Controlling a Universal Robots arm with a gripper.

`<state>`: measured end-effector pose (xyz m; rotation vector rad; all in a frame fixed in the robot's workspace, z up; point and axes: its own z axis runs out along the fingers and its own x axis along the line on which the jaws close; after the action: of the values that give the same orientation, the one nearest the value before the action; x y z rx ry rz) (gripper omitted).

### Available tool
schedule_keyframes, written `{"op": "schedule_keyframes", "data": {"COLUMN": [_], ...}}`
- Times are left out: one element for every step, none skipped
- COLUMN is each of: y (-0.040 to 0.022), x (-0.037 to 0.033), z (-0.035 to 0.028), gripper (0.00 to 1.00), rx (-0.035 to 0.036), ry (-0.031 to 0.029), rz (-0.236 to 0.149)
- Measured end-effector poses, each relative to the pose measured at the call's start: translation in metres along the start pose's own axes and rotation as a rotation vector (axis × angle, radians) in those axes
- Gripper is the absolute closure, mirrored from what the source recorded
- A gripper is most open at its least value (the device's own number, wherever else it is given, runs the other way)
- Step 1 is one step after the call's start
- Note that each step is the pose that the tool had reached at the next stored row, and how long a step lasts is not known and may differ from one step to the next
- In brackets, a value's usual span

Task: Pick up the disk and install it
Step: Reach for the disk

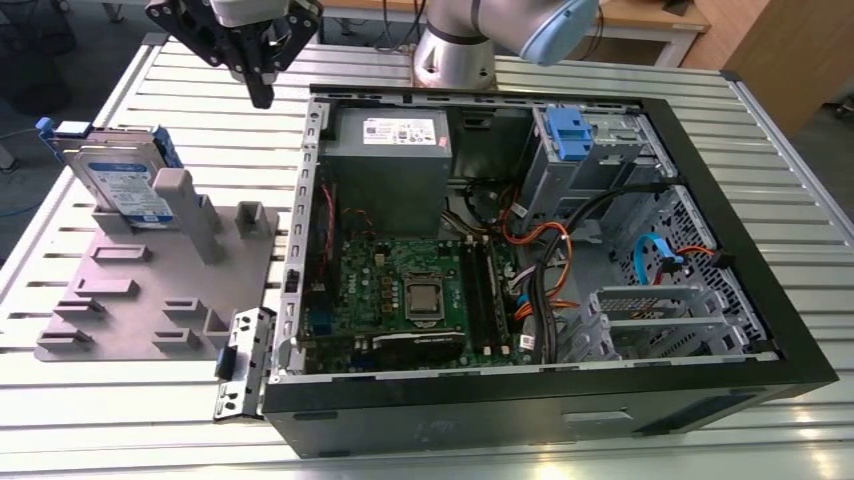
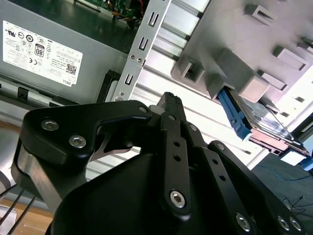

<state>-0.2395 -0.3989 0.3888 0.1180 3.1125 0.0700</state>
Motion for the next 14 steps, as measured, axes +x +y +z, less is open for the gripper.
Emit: {"op": "schedule_keyframes", "data": {"y": [0.0000,0.0000,-0.0001,-0.0002,-0.0002,-0.0003,-0.0005,-0.0006,-0.0007,-0.0008,-0.0010,-0.0011,-0.0013,-0.0014], "x": [0.0001,0.0005,0.0011,0.0019,0.0029,0.0041,0.0055,0.0068,0.0082,0.0096,0.0112,0.0128,0.0143,0.0159], "z": [0.0000,0.0001,0.0003,0.0003,0.0005,0.0008,0.0011,0.0015,0.0021,0.0026,0.0031,0.0036,0.0042,0.0047], "gripper": [0.89,0.89,0.89,0.89,0.89,0.89,0.89,0.89,0.89,0.89,0.89,0.89,0.89,0.89], "rx": [0.0000,0.0000,0.0000,0.0001,0.0001,0.0000,0.0000,0.0000,-0.0001,0.0000,0.0001,0.0001,0.0001,0.0001], "ry": [0.0000,-0.0001,-0.0001,0.0001,0.0000,0.0000,-0.0001,0.0000,-0.0001,0.0000,0.0000,0.0000,0.0000,0.0000], "rz": [0.000,0.000,0.000,0.000,0.000,0.000,0.000,0.000,0.000,0.000,0.000,0.000,0.000,0.000]}}
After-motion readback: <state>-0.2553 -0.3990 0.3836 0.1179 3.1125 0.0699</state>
